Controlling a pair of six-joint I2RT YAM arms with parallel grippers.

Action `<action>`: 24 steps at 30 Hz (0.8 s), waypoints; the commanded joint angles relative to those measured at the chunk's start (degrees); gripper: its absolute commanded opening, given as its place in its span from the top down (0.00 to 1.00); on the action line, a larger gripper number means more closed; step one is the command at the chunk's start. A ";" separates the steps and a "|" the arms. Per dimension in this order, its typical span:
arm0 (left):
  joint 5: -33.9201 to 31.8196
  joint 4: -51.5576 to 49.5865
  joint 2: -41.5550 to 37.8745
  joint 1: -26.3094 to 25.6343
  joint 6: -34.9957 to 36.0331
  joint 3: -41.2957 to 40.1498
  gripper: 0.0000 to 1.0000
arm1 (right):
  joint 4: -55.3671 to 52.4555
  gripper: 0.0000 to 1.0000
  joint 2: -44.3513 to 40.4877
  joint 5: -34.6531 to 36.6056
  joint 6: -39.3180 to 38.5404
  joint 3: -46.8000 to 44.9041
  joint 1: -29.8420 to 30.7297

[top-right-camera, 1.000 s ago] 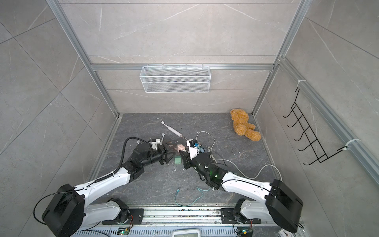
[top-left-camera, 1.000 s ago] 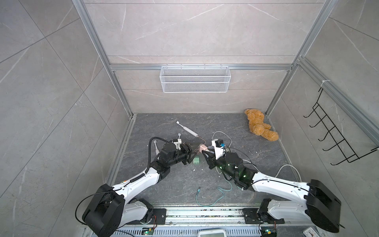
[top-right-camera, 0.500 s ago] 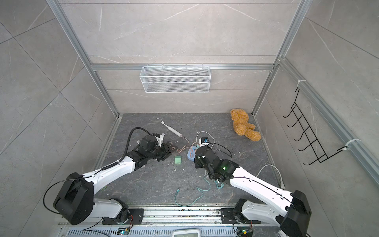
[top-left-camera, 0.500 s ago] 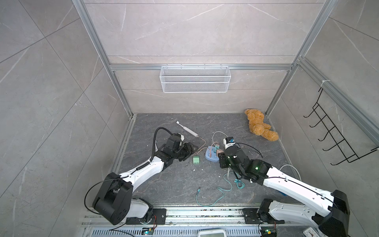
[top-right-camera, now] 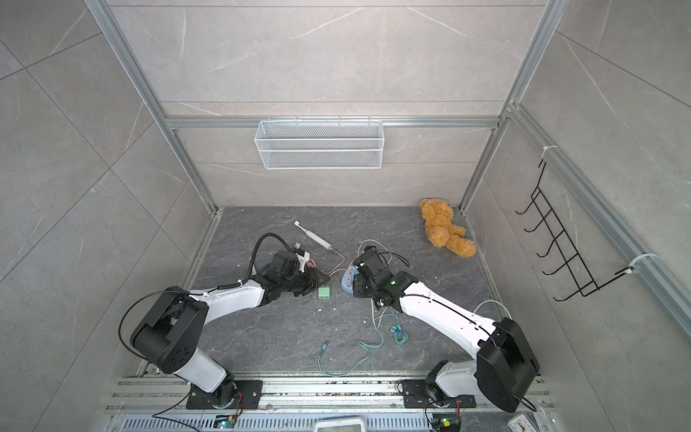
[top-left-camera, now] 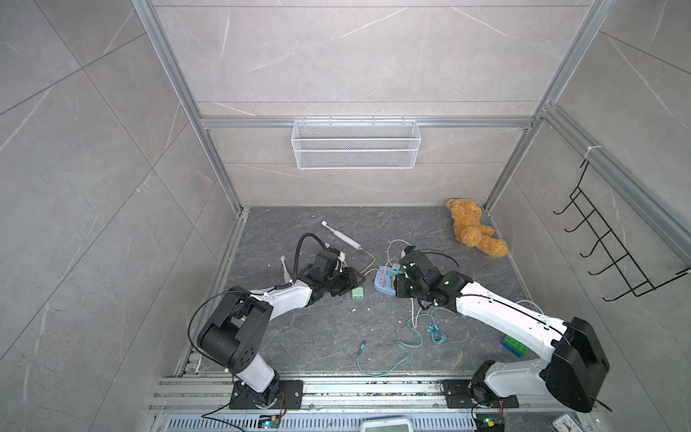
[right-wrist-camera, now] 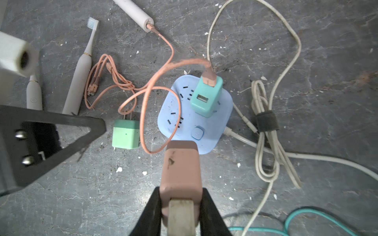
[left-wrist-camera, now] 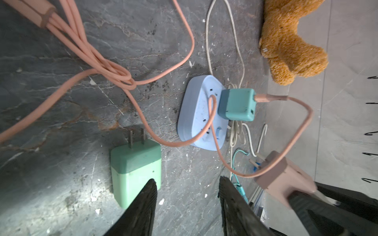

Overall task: Charge the electric toothbrush
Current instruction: Insert the plug into the socket.

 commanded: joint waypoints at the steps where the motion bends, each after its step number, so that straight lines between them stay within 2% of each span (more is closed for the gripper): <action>1: 1.97 4.11 2.36 0.31 3.90 2.83 0.51 | 0.82 1.00 2.19 -1.31 -0.99 3.18 -0.39; 6: 2.78 7.32 4.72 0.27 4.01 3.36 0.51 | 0.57 1.00 3.70 -1.03 -1.38 4.29 -1.44; 9: 1.06 6.30 5.27 0.31 5.71 4.24 0.52 | 0.75 1.00 4.78 -1.56 -1.79 4.56 -1.84; 14: -1.51 6.65 6.18 0.26 8.32 4.65 0.60 | 1.10 1.00 6.52 -2.04 -2.02 5.08 -2.14; 20: -0.90 6.64 8.38 0.30 9.42 6.30 0.69 | 0.91 1.00 7.88 -2.21 -2.60 6.14 -2.59; 24: -1.86 6.31 8.81 0.33 10.02 6.77 0.70 | 0.85 1.00 8.54 -2.30 -2.80 6.73 -2.87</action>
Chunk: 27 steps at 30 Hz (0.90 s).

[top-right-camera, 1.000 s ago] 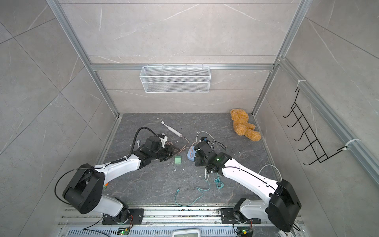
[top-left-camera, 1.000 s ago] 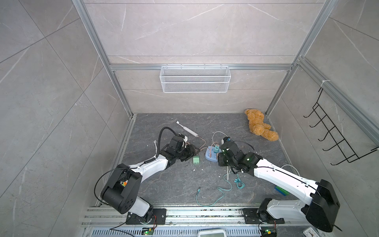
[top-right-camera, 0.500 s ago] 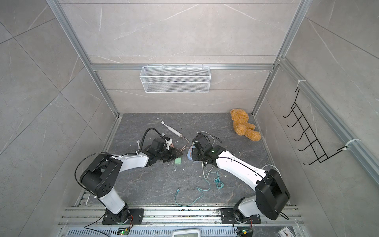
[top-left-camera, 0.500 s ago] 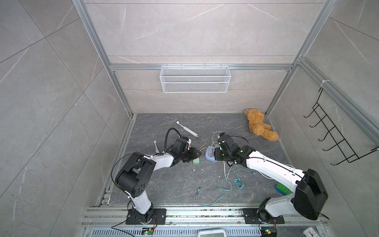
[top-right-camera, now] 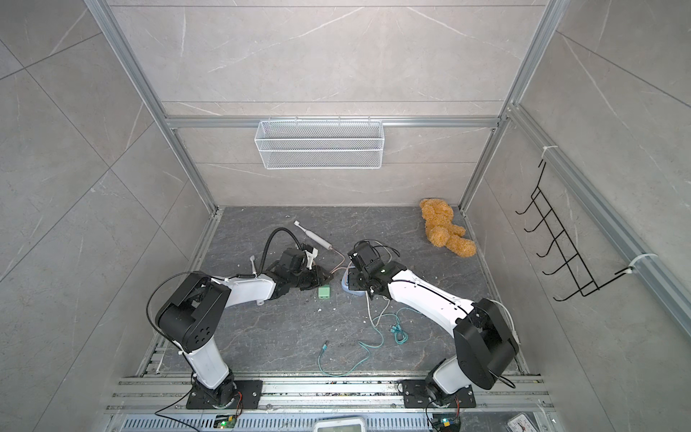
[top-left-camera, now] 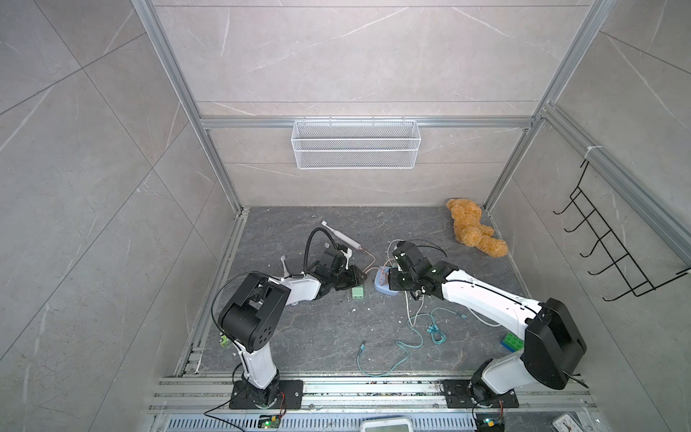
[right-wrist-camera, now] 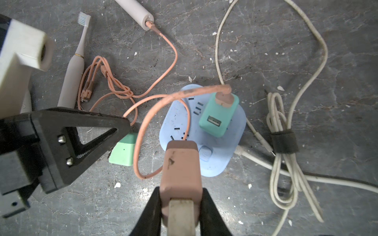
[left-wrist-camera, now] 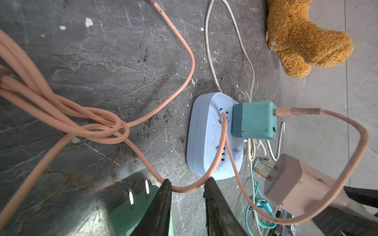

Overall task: Charge the electric toothbrush
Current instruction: Insert the plug into the socket.

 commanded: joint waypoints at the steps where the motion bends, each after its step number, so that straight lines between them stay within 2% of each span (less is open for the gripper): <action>1: -1.49 0.89 -0.04 0.31 3.06 2.09 0.69 | 0.14 1.00 0.77 -0.44 -1.08 2.00 -0.35; 8: -1.56 1.07 -0.81 -0.17 7.44 2.17 0.59 | -0.04 1.00 1.65 -0.93 -1.88 2.69 -0.42; 13: -4.22 -0.72 -0.65 -1.20 11.86 3.17 0.58 | -0.21 1.00 1.83 -1.27 -2.39 3.15 -0.43; 19: -5.34 -1.20 0.77 -1.40 13.32 4.63 0.63 | -0.56 1.00 1.27 -1.28 -2.64 3.17 -0.42; 23: -5.20 -2.26 1.68 -2.29 14.81 5.54 0.74 | -0.65 1.00 0.86 -1.45 -2.68 2.97 -0.45; 27: -6.06 -4.15 2.58 -2.98 16.08 6.32 0.74 | -0.57 1.00 0.86 -1.54 -2.75 2.82 -0.49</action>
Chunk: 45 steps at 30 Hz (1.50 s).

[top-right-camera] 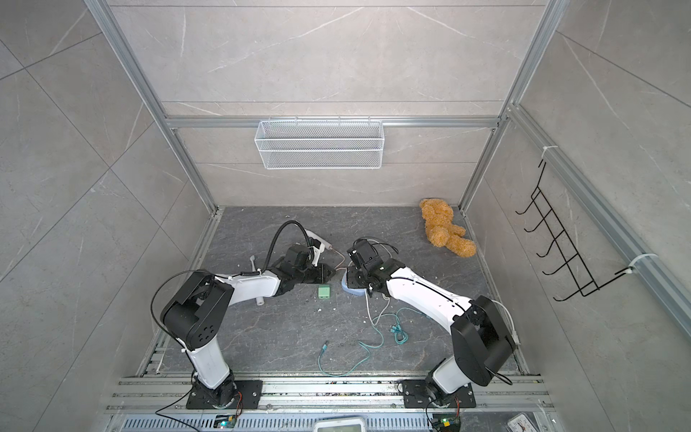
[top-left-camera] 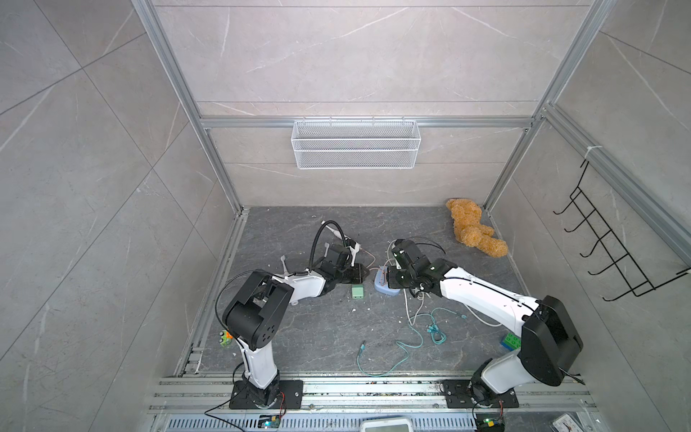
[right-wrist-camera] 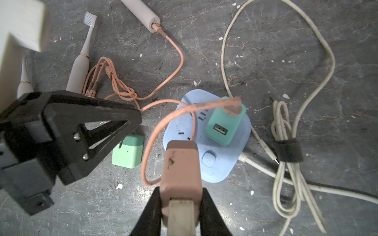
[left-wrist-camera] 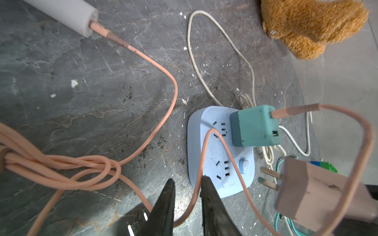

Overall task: Charge the electric toothbrush
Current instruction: Insert the plug into the socket.

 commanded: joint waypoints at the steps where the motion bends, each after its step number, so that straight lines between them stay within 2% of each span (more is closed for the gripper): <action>1: -2.31 -2.88 0.65 -0.77 3.36 2.47 0.74 | -0.42 1.00 -0.36 -0.58 -1.02 1.43 -0.22; 6: -2.57 -3.81 0.80 -0.94 4.31 3.14 0.69 | -0.46 1.00 -0.51 -0.87 -1.22 1.42 -0.24; 8: -3.38 -3.85 0.57 -0.97 4.32 2.90 0.70 | -0.52 1.00 -0.70 -0.88 -1.27 1.38 -0.23; 10: -4.02 -3.87 0.38 -0.97 4.23 2.79 0.76 | -0.63 1.00 -0.87 -0.80 -1.34 1.33 -0.28; 14: -4.63 -4.71 0.17 -1.03 4.02 3.23 0.96 | -0.89 1.00 -0.79 -0.56 -1.33 1.34 -0.31; 16: -4.72 -4.60 -0.19 -0.96 3.79 3.18 1.00 | -1.25 1.00 -0.74 -0.12 -1.25 1.59 -0.29; 22: -6.64 -2.77 -4.02 -0.92 2.09 0.99 1.00 | -2.23 1.00 -0.39 0.15 -0.98 2.26 -0.58; 28: -11.73 4.26 -13.15 0.26 -2.08 -5.58 1.00 | -4.63 1.00 1.69 0.18 -0.07 4.80 -1.03; 39: -5.89 9.01 -15.16 0.65 -7.50 -8.29 1.00 | -12.51 1.00 7.70 1.31 1.78 11.91 -1.13; 45: -5.29 10.30 -17.13 0.70 -9.07 -8.99 1.00 | -17.24 1.00 11.86 1.56 2.16 17.28 -1.02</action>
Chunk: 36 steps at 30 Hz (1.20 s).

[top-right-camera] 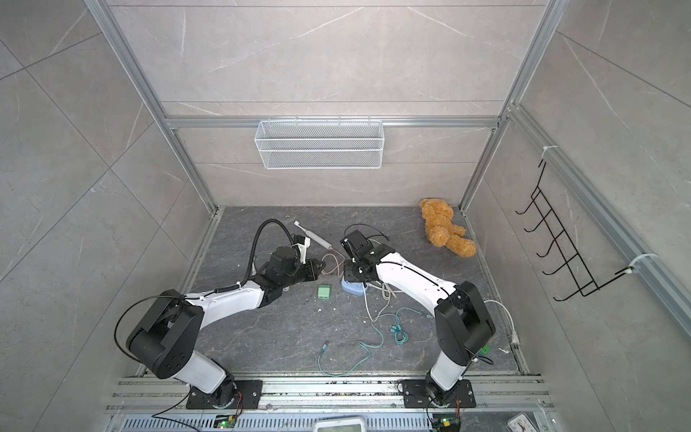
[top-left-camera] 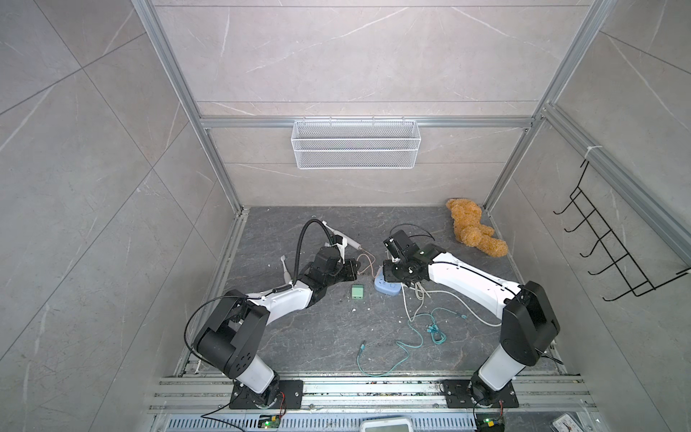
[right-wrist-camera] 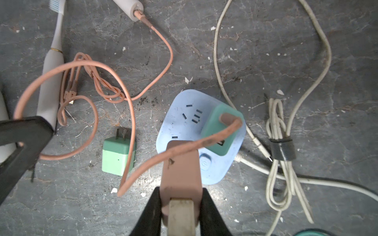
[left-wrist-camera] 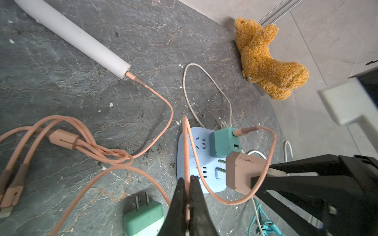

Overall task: Charge the electric toothbrush
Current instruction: Insert the plug into the socket.

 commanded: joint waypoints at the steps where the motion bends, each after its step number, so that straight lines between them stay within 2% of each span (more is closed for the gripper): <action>1: 1.13 3.88 -3.52 -0.01 -1.28 -0.70 1.00 | -4.83 1.00 2.56 1.31 1.09 4.35 -0.14; 12: 1.31 4.08 -5.65 0.03 -0.86 -2.14 1.00 | -14.28 1.00 8.51 6.99 7.41 13.55 -0.33; 21: 1.76 5.02 -5.80 -0.03 -1.45 -2.93 1.00 | -16.94 1.00 13.38 3.32 10.61 17.99 -0.32; 36: 2.02 4.82 -6.15 -0.02 -1.29 -3.11 1.00 | -21.52 1.00 18.52 8.29 17.82 22.85 -0.78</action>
